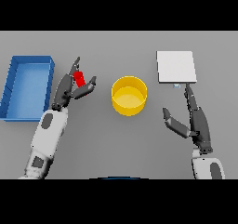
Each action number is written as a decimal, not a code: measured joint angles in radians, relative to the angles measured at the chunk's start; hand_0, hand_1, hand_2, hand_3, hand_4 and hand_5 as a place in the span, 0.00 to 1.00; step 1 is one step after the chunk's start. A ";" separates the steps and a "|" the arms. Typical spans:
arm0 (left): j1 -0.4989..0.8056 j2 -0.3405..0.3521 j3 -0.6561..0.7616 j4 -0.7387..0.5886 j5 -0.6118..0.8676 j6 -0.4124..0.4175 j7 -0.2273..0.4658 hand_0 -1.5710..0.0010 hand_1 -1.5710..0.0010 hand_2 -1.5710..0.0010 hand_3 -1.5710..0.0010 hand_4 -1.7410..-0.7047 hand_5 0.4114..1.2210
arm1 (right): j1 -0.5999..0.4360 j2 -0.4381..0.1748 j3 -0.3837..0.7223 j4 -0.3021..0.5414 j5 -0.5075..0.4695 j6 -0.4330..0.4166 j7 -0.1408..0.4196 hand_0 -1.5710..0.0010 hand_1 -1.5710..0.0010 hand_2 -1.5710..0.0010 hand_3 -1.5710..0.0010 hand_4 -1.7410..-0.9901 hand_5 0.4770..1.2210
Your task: Pick up the red beaker and tilt it to pour out 1 green nut into yellow bowl. Pick up the yellow bowl and place it on the metallic measuring scale.
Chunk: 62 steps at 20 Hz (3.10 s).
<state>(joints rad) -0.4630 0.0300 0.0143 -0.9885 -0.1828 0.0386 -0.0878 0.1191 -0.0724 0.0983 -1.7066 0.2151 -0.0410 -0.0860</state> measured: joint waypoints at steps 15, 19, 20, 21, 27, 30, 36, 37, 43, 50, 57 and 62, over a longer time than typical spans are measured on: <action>-0.080 -0.041 0.028 0.118 -0.005 0.049 -0.069 0.12 0.12 0.11 0.16 0.23 0.93 | 0.002 -0.004 -0.001 -0.006 0.010 -0.007 0.004 1.00 1.00 1.00 1.00 0.64 0.23; -0.078 -0.051 0.041 0.086 0.025 0.079 -0.075 0.05 0.05 0.05 0.06 0.09 0.89 | 0.007 0.001 -0.010 -0.002 -0.007 -0.005 0.000 1.00 1.00 1.00 1.00 0.64 0.23; -0.078 -0.055 0.044 0.086 0.033 0.088 -0.085 0.04 0.04 0.04 0.05 0.07 0.88 | -0.002 -0.007 -0.017 -0.001 -0.009 -0.007 -0.006 1.00 1.00 1.00 1.00 0.64 0.23; -0.076 -0.056 0.046 0.069 0.050 0.087 -0.098 0.03 0.03 0.03 0.04 0.06 0.88 | 0.008 -0.007 -0.012 -0.001 0.002 -0.010 -0.012 1.00 1.00 1.00 1.00 0.64 0.23; -0.082 -0.013 -0.038 -0.066 0.003 0.103 -0.010 0.01 0.01 0.01 0.01 0.02 0.87 | 0.008 -0.009 0.001 -0.004 0.023 -0.012 -0.027 1.00 1.00 1.00 1.00 0.64 0.25; -0.113 0.051 -0.129 -0.094 -0.087 0.070 0.087 0.00 0.00 0.00 0.01 0.01 0.88 | 0.009 -0.013 0.000 -0.001 0.031 -0.015 -0.034 1.00 1.00 1.00 1.00 0.65 0.26; -0.144 0.104 -0.237 -0.119 -0.172 0.036 0.190 0.00 0.00 0.00 0.00 0.01 0.87 | 0.007 -0.016 0.002 -0.022 0.032 -0.011 0.020 1.00 1.00 1.00 1.00 0.65 0.27; -0.154 0.113 -0.255 -0.126 -0.192 0.037 0.218 0.00 0.00 0.00 0.00 0.01 0.87 | 0.006 -0.013 0.003 -0.014 0.034 -0.012 0.021 1.00 1.00 1.00 1.00 0.65 0.27; -0.257 0.194 -0.463 -0.087 -0.437 0.003 0.325 0.00 0.00 0.00 0.00 0.00 0.91 | 0.019 -0.004 0.010 -0.027 0.027 -0.006 0.003 1.00 1.00 1.00 1.00 0.64 0.29; -0.408 0.247 -0.628 -0.017 -0.603 -0.096 0.321 0.00 0.00 0.00 0.00 0.07 0.98 | 0.019 0.004 0.017 -0.023 0.031 -0.005 0.018 1.00 1.00 1.00 1.00 0.61 0.30; -0.541 0.260 -0.815 0.034 -0.712 -0.264 0.248 0.00 0.00 0.00 0.10 0.02 1.00 | 0.031 0.025 0.001 -0.028 -0.009 -0.008 -0.004 1.00 1.00 1.00 1.00 0.60 0.24; -0.615 0.253 -0.954 0.084 -0.804 -0.322 0.192 0.00 0.00 0.00 0.03 0.01 1.00 | 0.026 0.033 -0.003 0.000 -0.017 -0.008 -0.012 1.00 1.00 1.00 1.00 0.60 0.21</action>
<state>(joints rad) -1.0784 0.2827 -0.9397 -0.9041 -0.9873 -0.2834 0.1039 0.1449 -0.0389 0.0956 -1.7063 0.1977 -0.0485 -0.0985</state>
